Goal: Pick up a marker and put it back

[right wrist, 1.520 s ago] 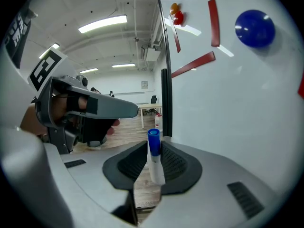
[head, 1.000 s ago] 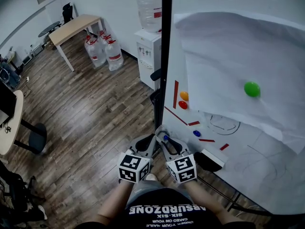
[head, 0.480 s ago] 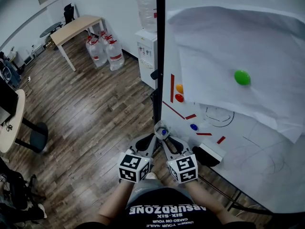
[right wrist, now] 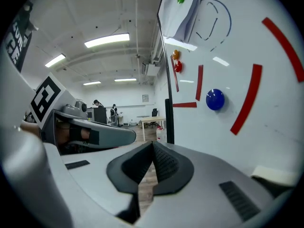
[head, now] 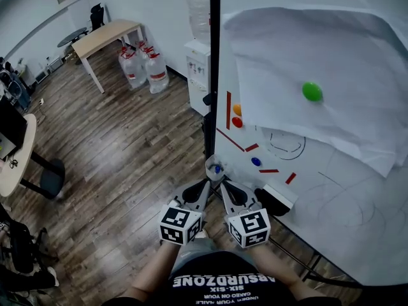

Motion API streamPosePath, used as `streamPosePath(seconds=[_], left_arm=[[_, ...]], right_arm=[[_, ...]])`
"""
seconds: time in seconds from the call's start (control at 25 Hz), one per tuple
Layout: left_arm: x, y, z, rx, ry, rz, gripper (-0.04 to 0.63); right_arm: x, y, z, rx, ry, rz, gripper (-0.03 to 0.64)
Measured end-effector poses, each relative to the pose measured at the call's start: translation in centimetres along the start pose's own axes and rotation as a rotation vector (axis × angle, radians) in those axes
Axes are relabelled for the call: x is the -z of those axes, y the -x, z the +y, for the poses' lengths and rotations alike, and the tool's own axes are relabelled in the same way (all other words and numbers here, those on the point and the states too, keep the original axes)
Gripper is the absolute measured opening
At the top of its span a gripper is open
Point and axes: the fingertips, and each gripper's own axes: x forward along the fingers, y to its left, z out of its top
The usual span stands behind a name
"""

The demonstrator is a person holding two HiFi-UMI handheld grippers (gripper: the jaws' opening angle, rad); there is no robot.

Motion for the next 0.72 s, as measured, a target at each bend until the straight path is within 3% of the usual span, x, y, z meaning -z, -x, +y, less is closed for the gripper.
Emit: streamPosePath(seconds=[0.72], left_arm=[[0.6,3.6,-3.5,-0.026,-0.001,-0.029,0.008]], right_arm=[[-1.3,4.3,2.4,-0.039,0.003,-0.035,-0.003]])
